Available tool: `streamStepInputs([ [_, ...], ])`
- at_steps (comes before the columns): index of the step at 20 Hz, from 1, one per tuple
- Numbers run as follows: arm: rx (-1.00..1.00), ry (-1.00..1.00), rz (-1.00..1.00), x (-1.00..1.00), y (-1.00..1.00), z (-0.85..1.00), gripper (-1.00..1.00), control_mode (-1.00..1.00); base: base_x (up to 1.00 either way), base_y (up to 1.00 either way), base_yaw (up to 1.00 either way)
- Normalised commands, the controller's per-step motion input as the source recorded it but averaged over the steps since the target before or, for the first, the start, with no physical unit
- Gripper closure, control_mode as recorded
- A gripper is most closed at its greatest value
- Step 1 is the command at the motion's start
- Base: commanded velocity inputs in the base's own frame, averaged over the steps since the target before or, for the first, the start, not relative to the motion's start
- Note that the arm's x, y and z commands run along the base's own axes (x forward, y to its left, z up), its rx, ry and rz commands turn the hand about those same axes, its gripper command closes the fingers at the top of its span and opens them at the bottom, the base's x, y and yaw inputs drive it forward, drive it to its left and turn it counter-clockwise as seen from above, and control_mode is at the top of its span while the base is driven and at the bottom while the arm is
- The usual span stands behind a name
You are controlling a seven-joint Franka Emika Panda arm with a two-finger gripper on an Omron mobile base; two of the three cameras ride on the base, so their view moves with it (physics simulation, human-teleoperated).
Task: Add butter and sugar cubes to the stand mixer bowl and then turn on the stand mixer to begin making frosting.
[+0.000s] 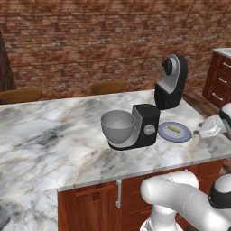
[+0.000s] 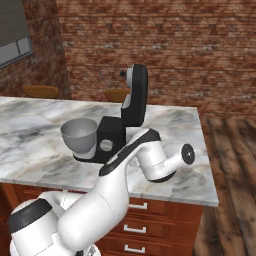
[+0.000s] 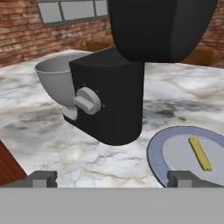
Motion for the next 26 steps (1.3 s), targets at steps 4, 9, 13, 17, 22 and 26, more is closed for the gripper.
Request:
streamStepInputs([
  [4, 0.00, -0.10, 0.00, 0.19, 0.00, -0.21, -1.00, -1.00, 0.00, 0.00, 0.00],
  [9, 0.00, -0.01, 0.01, 0.39, 0.00, -0.04, -1.00, -1.00, 0.00, 0.00, 0.00],
  [13, -0.01, 0.02, 0.02, 0.51, -0.01, -0.02, -1.00, -1.00, 0.00, 0.00, 0.00],
  [17, -0.02, 0.02, 0.05, 0.41, -0.06, -0.24, -1.00, -1.00, 0.00, 0.00, 0.00],
  [22, 0.00, 0.00, 0.05, 0.31, -0.14, -0.39, -1.00, -1.00, 0.00, 0.00, 0.00],
  [26, 0.00, 0.00, 0.06, 0.35, -0.20, -0.38, -1.00, -1.00, 0.00, 0.00, 0.00],
])
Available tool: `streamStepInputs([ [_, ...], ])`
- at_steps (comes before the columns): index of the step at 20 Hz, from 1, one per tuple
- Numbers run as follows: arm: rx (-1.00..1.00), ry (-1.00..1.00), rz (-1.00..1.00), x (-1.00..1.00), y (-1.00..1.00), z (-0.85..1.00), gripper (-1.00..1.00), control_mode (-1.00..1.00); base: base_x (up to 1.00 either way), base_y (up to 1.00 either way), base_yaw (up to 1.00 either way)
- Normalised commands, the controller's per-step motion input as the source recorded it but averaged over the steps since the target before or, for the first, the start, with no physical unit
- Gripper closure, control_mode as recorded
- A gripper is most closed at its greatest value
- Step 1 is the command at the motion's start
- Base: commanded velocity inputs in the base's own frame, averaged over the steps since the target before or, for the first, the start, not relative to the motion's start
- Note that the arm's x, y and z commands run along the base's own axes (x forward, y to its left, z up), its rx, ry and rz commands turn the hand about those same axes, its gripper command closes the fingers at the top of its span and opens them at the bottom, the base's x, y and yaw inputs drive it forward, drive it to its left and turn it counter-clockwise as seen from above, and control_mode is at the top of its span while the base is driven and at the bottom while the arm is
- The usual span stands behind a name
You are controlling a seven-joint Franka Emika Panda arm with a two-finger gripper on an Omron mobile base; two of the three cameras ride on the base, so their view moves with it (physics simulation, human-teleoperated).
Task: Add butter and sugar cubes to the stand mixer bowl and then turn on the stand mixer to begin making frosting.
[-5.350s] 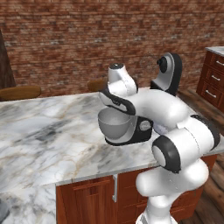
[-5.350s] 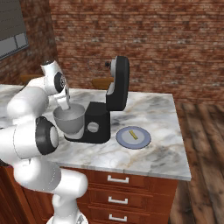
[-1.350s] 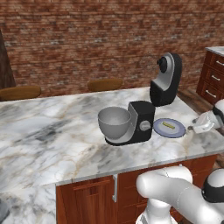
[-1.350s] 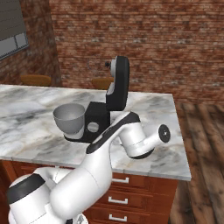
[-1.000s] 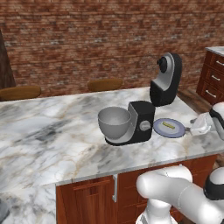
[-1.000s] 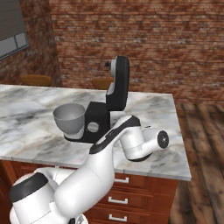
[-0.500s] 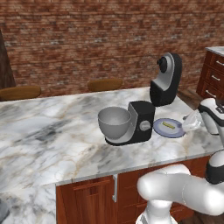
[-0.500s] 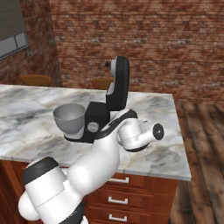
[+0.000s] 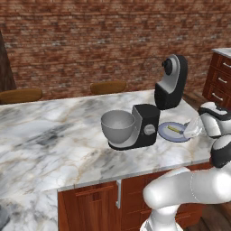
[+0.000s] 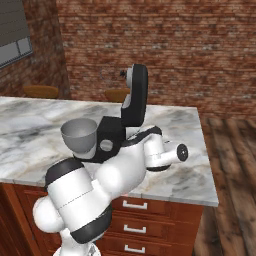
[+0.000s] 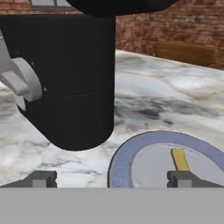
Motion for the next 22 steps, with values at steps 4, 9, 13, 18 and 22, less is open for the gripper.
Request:
streamStepInputs([
  [4, 0.00, 0.00, 0.05, 0.39, -0.26, -0.20, -1.00, -1.00, 0.00, 0.00, 0.00],
  [9, 0.00, 0.00, 0.04, 0.38, -0.33, -0.23, -1.00, -1.00, 0.00, 0.00, 0.00],
  [13, 0.00, 0.00, 0.03, 0.21, -0.19, -0.33, -1.00, -1.00, 0.00, 0.00, 0.00],
  [18, 0.00, 0.00, 0.03, 0.24, -0.02, -0.24, -1.00, -1.00, 0.00, 0.00, 0.00],
  [22, 0.00, 0.00, 0.01, 0.29, 0.00, -0.01, -1.00, -1.00, 0.00, 0.00, 0.00],
])
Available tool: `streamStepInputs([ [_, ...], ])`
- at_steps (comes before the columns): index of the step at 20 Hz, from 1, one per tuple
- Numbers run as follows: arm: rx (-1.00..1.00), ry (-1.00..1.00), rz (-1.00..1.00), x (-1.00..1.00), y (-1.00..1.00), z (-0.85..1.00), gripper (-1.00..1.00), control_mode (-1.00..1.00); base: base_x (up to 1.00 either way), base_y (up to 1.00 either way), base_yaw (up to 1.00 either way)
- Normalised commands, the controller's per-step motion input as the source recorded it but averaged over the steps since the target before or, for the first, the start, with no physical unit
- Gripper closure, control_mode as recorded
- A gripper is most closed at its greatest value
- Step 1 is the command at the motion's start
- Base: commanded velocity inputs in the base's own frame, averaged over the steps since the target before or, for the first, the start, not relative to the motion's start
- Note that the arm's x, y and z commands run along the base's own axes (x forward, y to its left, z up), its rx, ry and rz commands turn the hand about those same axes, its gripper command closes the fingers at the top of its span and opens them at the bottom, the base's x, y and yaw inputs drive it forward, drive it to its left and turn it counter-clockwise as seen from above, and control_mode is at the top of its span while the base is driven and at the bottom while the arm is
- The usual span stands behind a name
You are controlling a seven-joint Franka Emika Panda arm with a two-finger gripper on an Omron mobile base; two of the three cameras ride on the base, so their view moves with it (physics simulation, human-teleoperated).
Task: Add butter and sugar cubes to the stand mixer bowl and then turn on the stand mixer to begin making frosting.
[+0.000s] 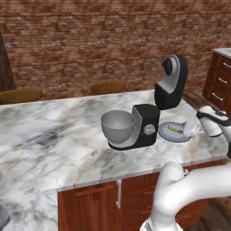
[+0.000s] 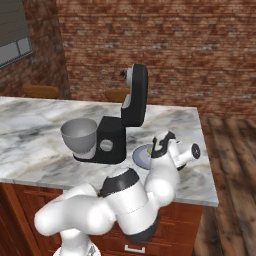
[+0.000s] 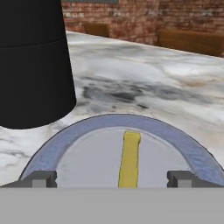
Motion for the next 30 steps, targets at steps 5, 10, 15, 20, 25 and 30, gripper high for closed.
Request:
streamStepInputs([
  [5, 0.00, 0.00, 0.00, 0.06, 0.01, -0.01, -1.00, -1.00, 0.00, 0.00, 0.00],
  [10, 0.00, 0.00, 0.00, 0.00, 0.17, -0.02, -1.00, -1.00, 0.00, 0.00, 0.00],
  [15, 0.00, 0.02, 0.00, 0.00, 0.28, -0.03, -1.00, -1.00, 0.00, 0.00, 0.00],
  [20, 0.00, 0.04, 0.00, 0.08, 0.03, -0.22, -1.00, -1.00, 0.00, 0.00, 0.00],
  [25, 0.00, 0.06, 0.00, 0.23, 0.00, -0.24, -1.00, -1.00, 0.00, 0.00, 0.00],
  [30, 0.00, 0.04, 0.02, 0.41, -0.01, -0.21, -1.00, -1.00, 0.00, 0.00, 0.00],
])
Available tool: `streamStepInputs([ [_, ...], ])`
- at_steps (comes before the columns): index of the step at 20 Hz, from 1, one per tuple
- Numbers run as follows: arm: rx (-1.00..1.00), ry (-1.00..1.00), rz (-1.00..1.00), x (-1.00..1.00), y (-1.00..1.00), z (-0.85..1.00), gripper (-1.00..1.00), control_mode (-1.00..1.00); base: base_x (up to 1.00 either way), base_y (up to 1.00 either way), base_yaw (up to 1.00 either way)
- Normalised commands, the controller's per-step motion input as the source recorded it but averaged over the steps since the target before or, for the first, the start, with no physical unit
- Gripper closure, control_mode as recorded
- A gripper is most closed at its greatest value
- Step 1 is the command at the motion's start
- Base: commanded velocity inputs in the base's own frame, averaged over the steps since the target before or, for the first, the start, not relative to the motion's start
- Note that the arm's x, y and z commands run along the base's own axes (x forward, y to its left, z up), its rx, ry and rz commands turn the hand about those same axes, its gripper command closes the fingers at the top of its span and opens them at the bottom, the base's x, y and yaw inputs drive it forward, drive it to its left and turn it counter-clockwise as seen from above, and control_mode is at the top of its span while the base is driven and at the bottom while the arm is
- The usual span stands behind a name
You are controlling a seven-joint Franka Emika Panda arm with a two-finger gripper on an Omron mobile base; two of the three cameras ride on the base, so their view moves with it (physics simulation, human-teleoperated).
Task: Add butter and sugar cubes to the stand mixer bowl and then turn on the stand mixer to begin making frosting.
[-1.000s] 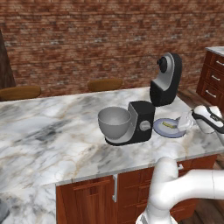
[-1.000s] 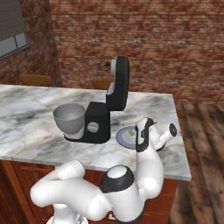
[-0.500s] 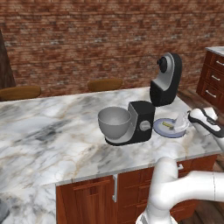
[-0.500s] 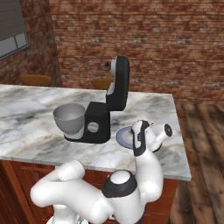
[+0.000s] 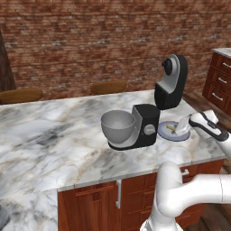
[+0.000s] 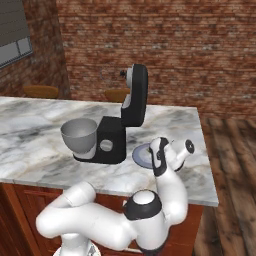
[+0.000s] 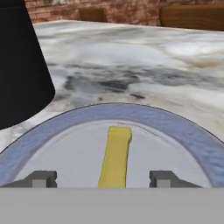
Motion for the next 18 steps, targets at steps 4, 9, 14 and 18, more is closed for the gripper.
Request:
streamStepInputs([
  [4, 0.00, 0.03, 0.03, 0.43, -0.15, -0.24, -1.00, -1.00, 0.00, 0.00, 0.00],
  [9, -0.06, 0.08, 0.02, -0.06, -0.21, -0.72, -1.00, -1.00, 0.00, 0.00, 0.00],
  [14, -0.19, 0.04, 0.00, -0.65, -0.02, -1.00, 1.00, -1.00, 0.00, 0.00, 0.00],
  [18, -0.09, -0.01, 0.00, -0.76, -0.04, -0.52, 1.00, -1.00, 0.00, 0.00, 0.00],
])
